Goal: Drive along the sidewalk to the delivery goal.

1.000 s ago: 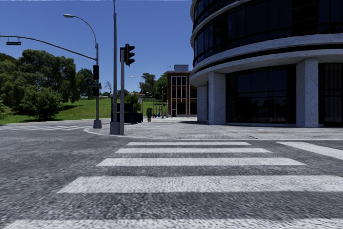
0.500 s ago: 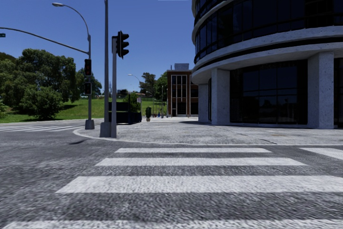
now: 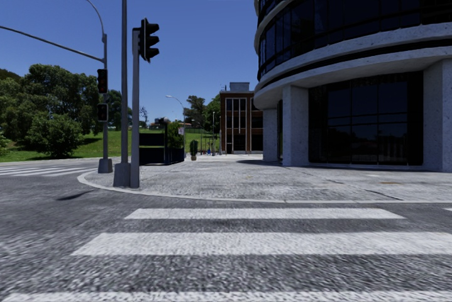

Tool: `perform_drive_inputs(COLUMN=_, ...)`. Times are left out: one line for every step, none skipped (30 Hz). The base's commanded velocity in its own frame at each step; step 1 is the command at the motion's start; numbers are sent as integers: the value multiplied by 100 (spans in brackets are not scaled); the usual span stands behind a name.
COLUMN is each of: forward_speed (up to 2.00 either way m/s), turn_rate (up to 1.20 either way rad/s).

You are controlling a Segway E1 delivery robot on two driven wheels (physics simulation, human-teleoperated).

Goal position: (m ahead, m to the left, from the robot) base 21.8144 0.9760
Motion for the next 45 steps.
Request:
perform_drive_inputs(forward_speed=200, turn_rate=0)
perform_drive_inputs(forward_speed=200, turn_rate=0)
perform_drive_inputs(forward_speed=200, turn_rate=0)
perform_drive_inputs(forward_speed=200, turn_rate=0)
perform_drive_inputs(forward_speed=200, turn_rate=0)
perform_drive_inputs(forward_speed=200, turn_rate=0)
perform_drive_inputs(forward_speed=200, turn_rate=0)
perform_drive_inputs(forward_speed=200, turn_rate=0)
perform_drive_inputs(forward_speed=200, turn_rate=0)
perform_drive_inputs(forward_speed=198, turn_rate=0)
perform_drive_inputs(forward_speed=194, turn_rate=0)
perform_drive_inputs(forward_speed=194, turn_rate=0)
perform_drive_inputs(forward_speed=191, turn_rate=0)
perform_drive_inputs(forward_speed=191, turn_rate=0)
perform_drive_inputs(forward_speed=192, turn_rate=0)
perform_drive_inputs(forward_speed=192, turn_rate=0)
perform_drive_inputs(forward_speed=200, turn_rate=0)
perform_drive_inputs(forward_speed=200, turn_rate=0)
perform_drive_inputs(forward_speed=200, turn_rate=0)
perform_drive_inputs(forward_speed=200, turn_rate=0)
perform_drive_inputs(forward_speed=200, turn_rate=0)
perform_drive_inputs(forward_speed=200, turn_rate=0)
perform_drive_inputs(forward_speed=200, turn_rate=0)
perform_drive_inputs(forward_speed=196, turn_rate=0)
perform_drive_inputs(forward_speed=196, turn_rate=0)
perform_drive_inputs(forward_speed=195, turn_rate=0)
perform_drive_inputs(forward_speed=195, turn_rate=0)
perform_drive_inputs(forward_speed=195, turn_rate=0)
perform_drive_inputs(forward_speed=195, turn_rate=0)
perform_drive_inputs(forward_speed=200, turn_rate=0)
perform_drive_inputs(forward_speed=200, turn_rate=0)
perform_drive_inputs(forward_speed=200, turn_rate=0)
perform_drive_inputs(forward_speed=200, turn_rate=0)
perform_drive_inputs(forward_speed=200, turn_rate=0)
perform_drive_inputs(forward_speed=200, turn_rate=0)
perform_drive_inputs(forward_speed=200, turn_rate=0)
perform_drive_inputs(forward_speed=200, turn_rate=0)
perform_drive_inputs(forward_speed=200, turn_rate=0)
perform_drive_inputs(forward_speed=200, turn_rate=0)
perform_drive_inputs(forward_speed=200, turn_rate=0)
perform_drive_inputs(forward_speed=200, turn_rate=0)
perform_drive_inputs(forward_speed=200, turn_rate=0)
perform_drive_inputs(forward_speed=200, turn_rate=0)
perform_drive_inputs(forward_speed=200, turn_rate=0)
perform_drive_inputs(forward_speed=200, turn_rate=0)
